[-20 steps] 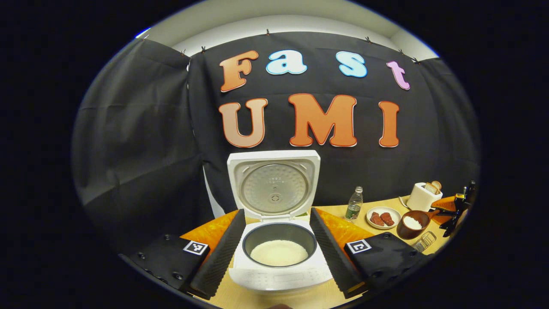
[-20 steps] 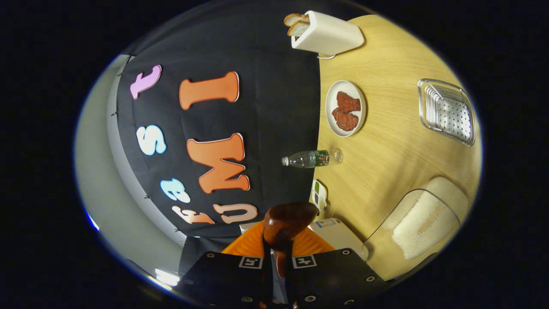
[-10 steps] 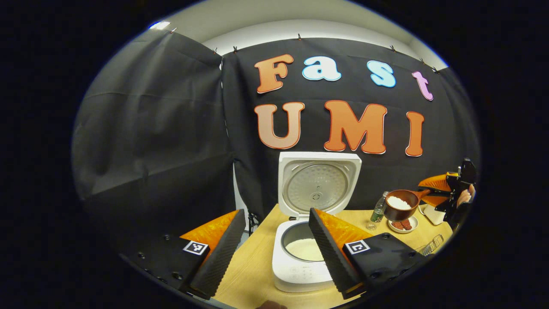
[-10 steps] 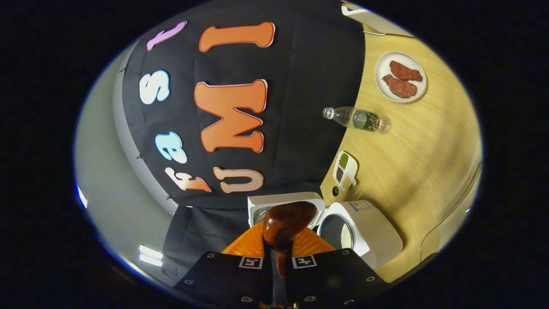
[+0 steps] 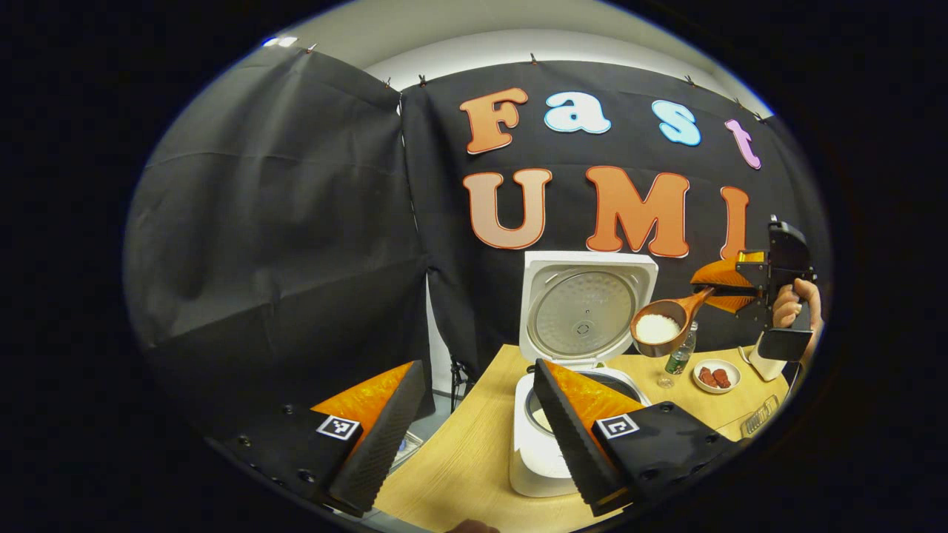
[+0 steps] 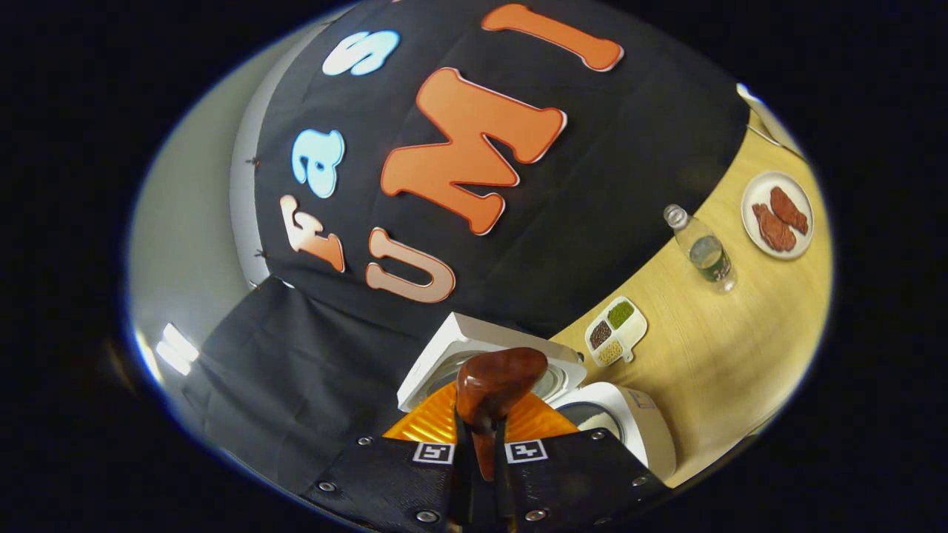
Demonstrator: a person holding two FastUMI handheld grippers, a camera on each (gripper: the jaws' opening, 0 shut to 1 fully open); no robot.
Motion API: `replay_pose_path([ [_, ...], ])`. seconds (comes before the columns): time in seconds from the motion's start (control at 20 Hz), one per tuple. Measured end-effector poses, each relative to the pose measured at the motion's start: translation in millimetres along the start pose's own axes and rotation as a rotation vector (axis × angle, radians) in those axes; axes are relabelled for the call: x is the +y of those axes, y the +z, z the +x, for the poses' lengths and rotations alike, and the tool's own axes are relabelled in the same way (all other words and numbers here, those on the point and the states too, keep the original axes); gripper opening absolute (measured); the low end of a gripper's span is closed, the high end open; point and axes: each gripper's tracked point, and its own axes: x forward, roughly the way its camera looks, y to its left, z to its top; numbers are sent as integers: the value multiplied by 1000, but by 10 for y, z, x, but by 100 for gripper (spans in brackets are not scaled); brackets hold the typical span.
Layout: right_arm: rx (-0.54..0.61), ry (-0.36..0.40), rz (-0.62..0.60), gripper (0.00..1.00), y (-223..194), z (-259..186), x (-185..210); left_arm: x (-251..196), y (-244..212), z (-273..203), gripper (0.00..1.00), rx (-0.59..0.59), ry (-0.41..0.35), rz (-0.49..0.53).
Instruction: Close the left gripper, press the button to open the rice cooker; take a wooden spoon from the chopstick holder with the right hand, scoop a spoonful of rice and pour it into the rice cooker, then put the wooden spoon back into the chopstick holder.
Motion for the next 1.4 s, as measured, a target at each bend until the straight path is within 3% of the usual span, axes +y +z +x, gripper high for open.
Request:
replay_pose_path([
  [0.25,-43,-75,-294,11,-106,183,144,146,-46,68,97,13,-16,3],
  [0.6,-79,-110,-599,11,-223,262,336,286,-190,122,100,49,-43,14],
  [1.0,-93,-18,-876,11,-338,328,806,265,-147,91,97,38,-15,4],
  [1.25,-148,52,-1157,11,-429,294,1125,227,-129,62,100,32,-1,17],
  [1.4,-160,96,-1232,11,-534,245,1190,248,-144,40,100,34,11,3],
])
